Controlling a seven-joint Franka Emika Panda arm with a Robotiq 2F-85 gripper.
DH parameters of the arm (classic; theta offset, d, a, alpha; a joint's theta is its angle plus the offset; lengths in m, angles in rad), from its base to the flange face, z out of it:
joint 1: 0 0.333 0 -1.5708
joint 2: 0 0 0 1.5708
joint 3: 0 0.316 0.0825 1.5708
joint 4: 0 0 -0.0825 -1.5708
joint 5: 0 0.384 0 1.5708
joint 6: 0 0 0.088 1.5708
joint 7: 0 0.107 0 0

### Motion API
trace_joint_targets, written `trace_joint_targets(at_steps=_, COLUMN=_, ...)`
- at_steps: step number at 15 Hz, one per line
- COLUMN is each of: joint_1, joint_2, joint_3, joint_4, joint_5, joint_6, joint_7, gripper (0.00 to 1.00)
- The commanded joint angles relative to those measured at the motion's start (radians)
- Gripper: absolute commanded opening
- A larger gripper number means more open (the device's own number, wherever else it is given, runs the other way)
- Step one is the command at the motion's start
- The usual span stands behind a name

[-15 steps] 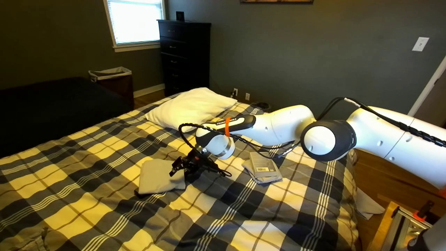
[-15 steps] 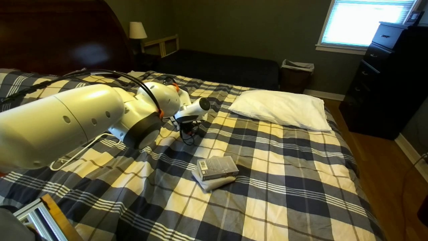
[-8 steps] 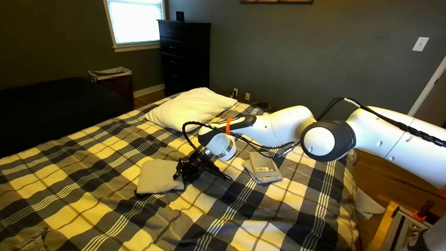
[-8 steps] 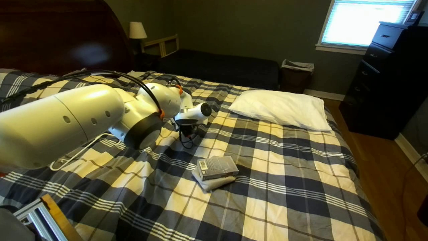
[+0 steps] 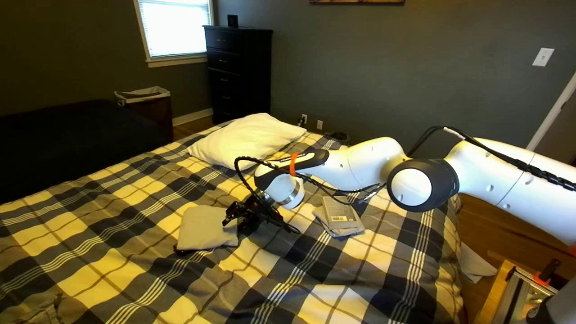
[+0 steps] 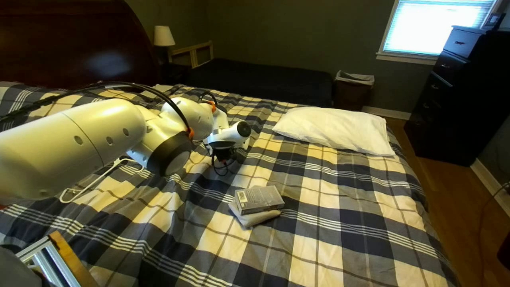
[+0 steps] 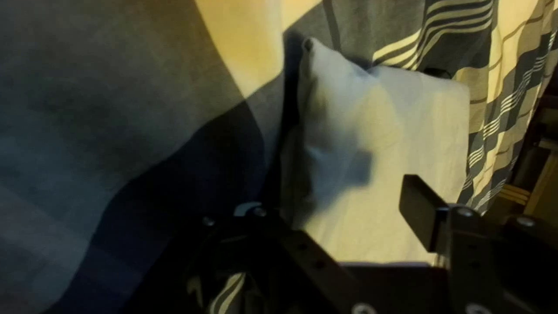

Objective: Put the grey clothing on the book

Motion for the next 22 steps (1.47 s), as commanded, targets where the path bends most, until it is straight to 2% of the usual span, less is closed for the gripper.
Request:
trace_joint_targets(at_steps=1, joint_1=0.027, joint_2=0.004, joint_3=-0.037, joint_4=0.005, joint_5=-0.029, joint_6=0.029, joint_7=0.123, gripper=0.99)
trace_joint_targets(at_steps=4, joint_1=0.052, joint_2=0.003, joint_3=-0.073, joint_4=0.004, joint_5=-0.05, joint_6=0.065, joint_7=0.224, gripper=1.0)
trace_joint_targets(at_steps=6, joint_1=0.052, joint_2=0.005, joint_3=-0.069, joint_4=0.01, joint_5=-0.07, joint_6=0.067, joint_7=0.237, gripper=1.0)
trace_joint_targets(at_steps=9, joint_1=0.001, joint_2=0.004, joint_3=0.01, joint_4=-0.009, joint_5=-0.067, joint_6=0.041, joint_7=0.09, gripper=1.0)
trace_joint_targets(at_steps=10, joint_1=0.008, joint_2=0.004, joint_3=-0.013, joint_4=-0.007, joint_5=-0.01, joint_6=0.027, joint_7=0.044, gripper=1.0)
trace_joint_targets(at_steps=13, joint_1=-0.005, joint_2=0.0, joint_3=-0.017, joint_4=-0.023, joint_5=0.041, joint_6=0.008, joint_7=-0.055, gripper=1.0)
trace_joint_targets(at_steps=14, joint_1=-0.01, joint_2=0.0, joint_3=-0.017, joint_4=-0.024, joint_5=0.062, joint_6=-0.01, joint_7=-0.091, gripper=0.81)
trace_joint_targets(at_steps=22, joint_1=-0.008, joint_2=0.001, joint_3=-0.047, joint_4=-0.008, joint_5=0.137, joint_6=-0.14, joint_7=-0.304, gripper=0.19)
